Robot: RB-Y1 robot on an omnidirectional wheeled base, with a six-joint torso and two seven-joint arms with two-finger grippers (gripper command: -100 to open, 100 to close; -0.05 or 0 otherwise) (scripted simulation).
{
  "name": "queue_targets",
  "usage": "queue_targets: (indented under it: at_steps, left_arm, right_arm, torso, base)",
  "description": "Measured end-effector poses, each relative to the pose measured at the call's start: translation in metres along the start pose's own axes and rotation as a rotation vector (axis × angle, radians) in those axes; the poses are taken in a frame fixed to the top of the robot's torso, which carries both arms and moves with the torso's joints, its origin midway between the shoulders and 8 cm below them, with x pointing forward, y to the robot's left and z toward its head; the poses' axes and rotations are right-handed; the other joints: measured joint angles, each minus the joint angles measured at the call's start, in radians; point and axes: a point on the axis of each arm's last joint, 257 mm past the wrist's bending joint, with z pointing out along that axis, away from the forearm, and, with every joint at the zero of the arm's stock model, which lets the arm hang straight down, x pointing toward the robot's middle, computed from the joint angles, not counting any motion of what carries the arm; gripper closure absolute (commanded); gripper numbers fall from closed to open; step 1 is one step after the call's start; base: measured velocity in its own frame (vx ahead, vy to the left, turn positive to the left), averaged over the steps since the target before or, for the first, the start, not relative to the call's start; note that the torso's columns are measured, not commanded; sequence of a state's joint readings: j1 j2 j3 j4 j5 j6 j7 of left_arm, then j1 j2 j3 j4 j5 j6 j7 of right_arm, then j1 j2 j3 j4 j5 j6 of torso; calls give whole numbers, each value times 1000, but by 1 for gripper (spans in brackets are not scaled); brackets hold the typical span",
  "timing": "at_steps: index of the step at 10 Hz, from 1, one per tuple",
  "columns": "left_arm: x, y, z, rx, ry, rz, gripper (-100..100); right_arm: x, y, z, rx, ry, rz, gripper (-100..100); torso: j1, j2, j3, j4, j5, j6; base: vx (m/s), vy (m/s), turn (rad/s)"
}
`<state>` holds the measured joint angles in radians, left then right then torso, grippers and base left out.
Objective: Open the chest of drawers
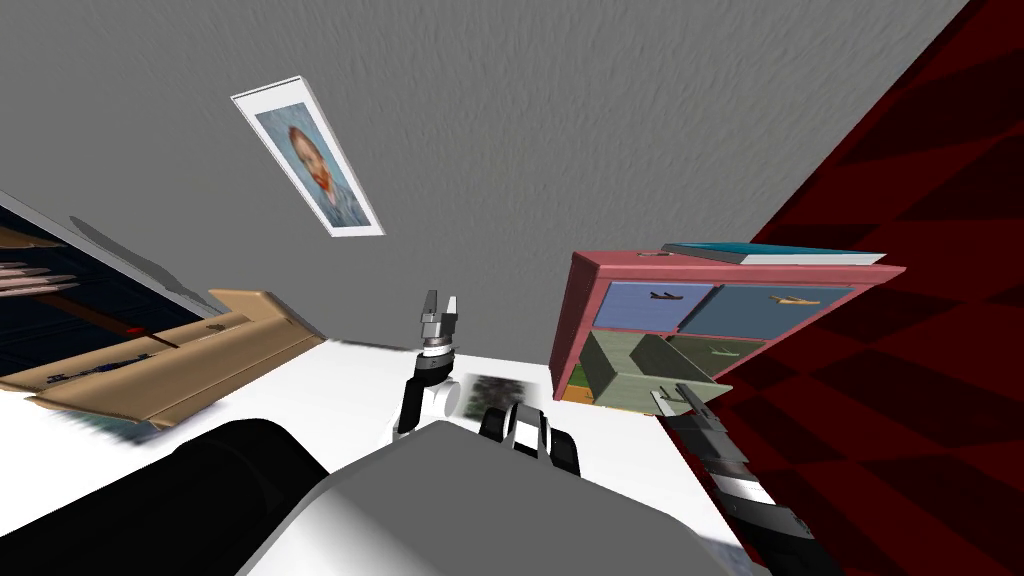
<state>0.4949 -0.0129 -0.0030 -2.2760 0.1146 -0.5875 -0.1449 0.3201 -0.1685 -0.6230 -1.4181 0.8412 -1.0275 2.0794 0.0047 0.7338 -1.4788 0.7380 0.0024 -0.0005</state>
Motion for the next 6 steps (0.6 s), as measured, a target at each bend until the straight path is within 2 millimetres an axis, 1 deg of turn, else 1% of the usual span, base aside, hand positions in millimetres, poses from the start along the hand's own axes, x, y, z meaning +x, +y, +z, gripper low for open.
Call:
queue_targets:
  at_steps: [4, 6]
  left_arm:
    - [0, 0, 0, 0, 0, 0, 0]
    - [0, 0, 0, 0, 0, 0, 0]
  right_arm:
    - [21, -17, 7, 2, 2, 5, -100]
    - [29, -25, 11, -5, 4, 12, -100]
  torso:
    - [-5, 5, 3, 0, -3, 0]
    - [-2, 8, 5, 4, 1, 1]
  base:
    - [-5, 48, 6]
    - [-24, 40, 8]
